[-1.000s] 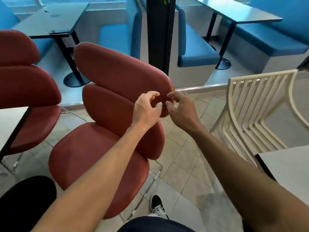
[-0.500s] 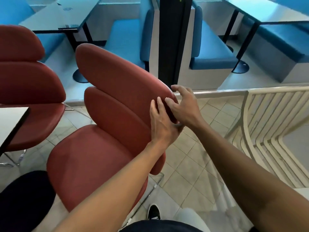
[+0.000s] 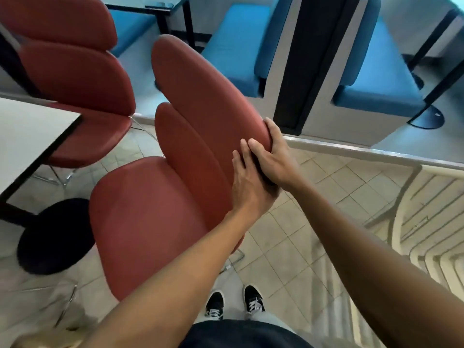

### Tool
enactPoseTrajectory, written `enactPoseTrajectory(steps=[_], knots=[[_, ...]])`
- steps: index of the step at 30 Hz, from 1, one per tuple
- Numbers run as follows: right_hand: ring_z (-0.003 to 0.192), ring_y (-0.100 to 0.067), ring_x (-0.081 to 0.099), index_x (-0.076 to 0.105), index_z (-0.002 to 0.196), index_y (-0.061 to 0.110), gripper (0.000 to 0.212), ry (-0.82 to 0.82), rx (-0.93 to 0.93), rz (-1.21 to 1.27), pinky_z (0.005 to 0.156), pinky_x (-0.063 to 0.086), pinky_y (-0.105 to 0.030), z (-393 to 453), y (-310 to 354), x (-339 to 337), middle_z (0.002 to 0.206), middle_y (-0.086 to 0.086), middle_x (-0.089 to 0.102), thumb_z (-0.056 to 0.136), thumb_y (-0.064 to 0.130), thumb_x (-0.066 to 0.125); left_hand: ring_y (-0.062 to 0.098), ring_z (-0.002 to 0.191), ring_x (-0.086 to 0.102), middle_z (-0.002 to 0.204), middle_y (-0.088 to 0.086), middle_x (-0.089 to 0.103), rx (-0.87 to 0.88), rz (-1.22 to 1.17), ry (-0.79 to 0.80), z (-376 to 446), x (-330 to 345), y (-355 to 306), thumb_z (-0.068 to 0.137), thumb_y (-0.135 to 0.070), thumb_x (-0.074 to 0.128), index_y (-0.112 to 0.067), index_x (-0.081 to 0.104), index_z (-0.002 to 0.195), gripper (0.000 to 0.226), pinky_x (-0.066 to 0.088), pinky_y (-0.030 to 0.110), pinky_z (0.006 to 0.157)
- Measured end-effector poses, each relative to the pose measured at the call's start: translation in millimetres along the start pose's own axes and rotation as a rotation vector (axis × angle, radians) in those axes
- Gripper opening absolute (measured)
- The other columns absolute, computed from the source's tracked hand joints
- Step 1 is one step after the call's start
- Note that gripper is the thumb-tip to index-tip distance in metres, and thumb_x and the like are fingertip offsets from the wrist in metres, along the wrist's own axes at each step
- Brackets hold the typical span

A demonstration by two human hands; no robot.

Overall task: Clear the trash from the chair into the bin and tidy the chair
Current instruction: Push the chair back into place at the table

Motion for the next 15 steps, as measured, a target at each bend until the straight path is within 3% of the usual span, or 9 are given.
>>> enactPoseTrajectory(steps=[3, 8, 12, 15], knots=[[0.109, -0.011, 0.055, 0.017, 0.151, 0.025, 0.062, 0.007, -0.044, -0.003, 0.088, 0.047, -0.021, -0.3, -0.9, 2.4, 0.131, 0.001, 0.049, 0.098, 0.035, 0.048, 0.029, 0.147, 0.011, 0.16, 0.011, 0.003, -0.02, -0.052, -0.055, 1.5, -0.8, 2.7, 0.075, -0.03, 0.075, -0.006, 0.002, 0.152, 0.109, 0.02, 0.041, 0.119], [0.111, -0.015, 0.058, 0.016, 0.15, 0.029, 0.062, 0.037, -0.039, 0.033, 0.097, 0.051, -0.037, 0.6, -1.8, 7.6, 0.131, -0.002, 0.052, 0.097, 0.034, 0.048, 0.022, 0.149, -0.001, 0.161, 0.003, -0.009, -0.032, 0.089, -0.042, -0.8, 2.1, 4.8, 0.081, -0.05, 0.066, -0.012, -0.017, 0.15, 0.114, 0.011, 0.033, 0.121], [0.11, -0.017, 0.059, 0.018, 0.149, 0.028, 0.062, 0.023, -0.043, 0.059, 0.095, 0.053, -0.04, -9.9, -3.3, 13.6, 0.13, -0.003, 0.053, 0.096, 0.035, 0.049, 0.02, 0.149, 0.005, 0.161, 0.003, -0.001, -0.064, -0.046, -0.036, -17.0, -10.0, 2.5, 0.076, -0.033, 0.077, -0.011, -0.009, 0.151, 0.116, 0.015, 0.035, 0.121], [0.114, -0.015, 0.057, 0.018, 0.149, 0.028, 0.063, 0.001, -0.043, 0.079, 0.098, 0.051, -0.038, -28.3, -0.5, 23.6, 0.133, -0.001, 0.051, 0.095, 0.034, 0.051, 0.012, 0.148, 0.0, 0.161, -0.001, -0.003, -0.05, -0.033, -0.013, -37.0, -24.8, 5.4, 0.075, -0.031, 0.078, -0.016, -0.012, 0.151, 0.118, 0.012, 0.028, 0.12]])
Point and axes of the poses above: each hand's wrist, its own z-axis towards the middle knuckle, its own x-axis out of the palm, y = z × x, the point moved 4 cm from there along z, towards the middle knuckle
